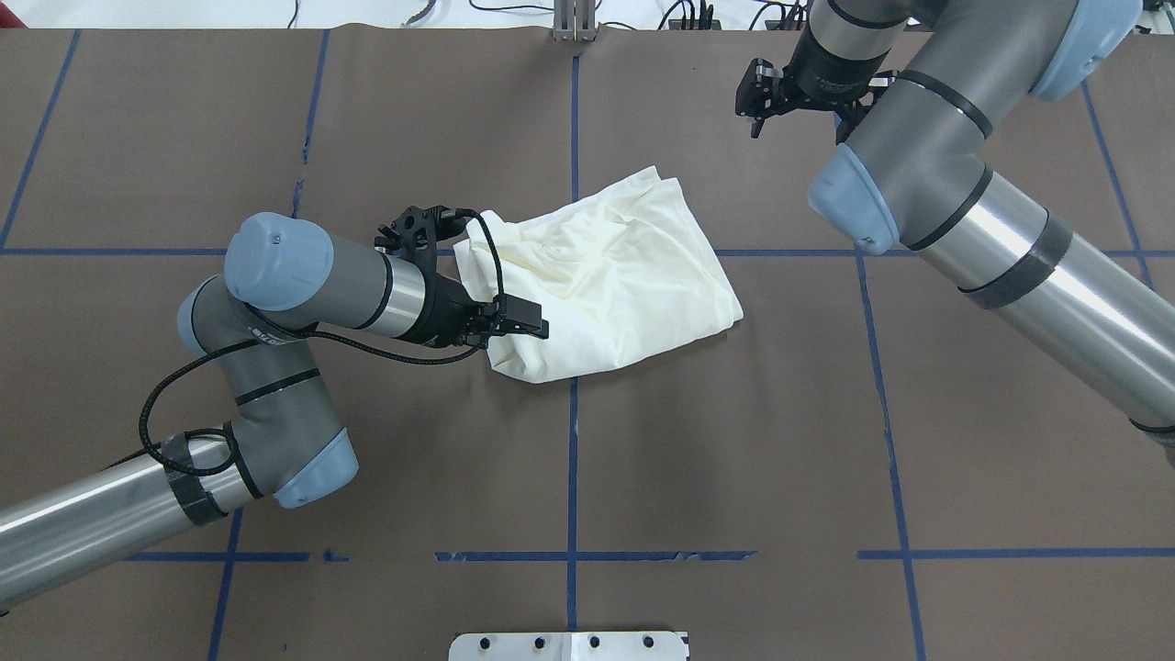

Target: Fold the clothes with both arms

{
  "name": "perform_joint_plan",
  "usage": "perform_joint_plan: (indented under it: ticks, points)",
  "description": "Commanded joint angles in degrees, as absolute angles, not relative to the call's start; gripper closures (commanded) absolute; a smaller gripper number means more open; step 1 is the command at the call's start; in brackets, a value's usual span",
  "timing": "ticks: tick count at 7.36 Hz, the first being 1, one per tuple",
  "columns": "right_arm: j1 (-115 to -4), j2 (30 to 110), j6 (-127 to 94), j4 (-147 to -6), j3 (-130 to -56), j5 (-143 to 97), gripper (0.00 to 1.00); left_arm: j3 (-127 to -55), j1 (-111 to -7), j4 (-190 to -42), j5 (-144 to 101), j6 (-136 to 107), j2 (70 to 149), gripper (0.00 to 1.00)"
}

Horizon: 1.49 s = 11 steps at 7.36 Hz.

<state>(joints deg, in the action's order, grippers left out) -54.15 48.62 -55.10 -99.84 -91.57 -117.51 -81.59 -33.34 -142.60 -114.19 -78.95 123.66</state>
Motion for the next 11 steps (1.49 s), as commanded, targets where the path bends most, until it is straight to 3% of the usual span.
perform_joint_plan:
  ticks: [1, 6, 11]
  points:
    - [-54.14, 48.78, -55.11, -99.84, -91.58, -117.51, 0.00, -77.88, -32.79, -143.00, -113.73, -79.36, 127.34, 0.00]
    - [-54.32, 49.30, -55.11, -99.84, -91.76, -117.51, 0.00, -78.48, -26.91, -143.44, -114.26, -79.01, 128.06, 0.00]
    - [-54.40, 50.45, -55.11, -99.76, -92.90, -117.25, 0.00, -88.57, -22.85, -142.91, -118.79, -78.75, 122.45, 0.00]
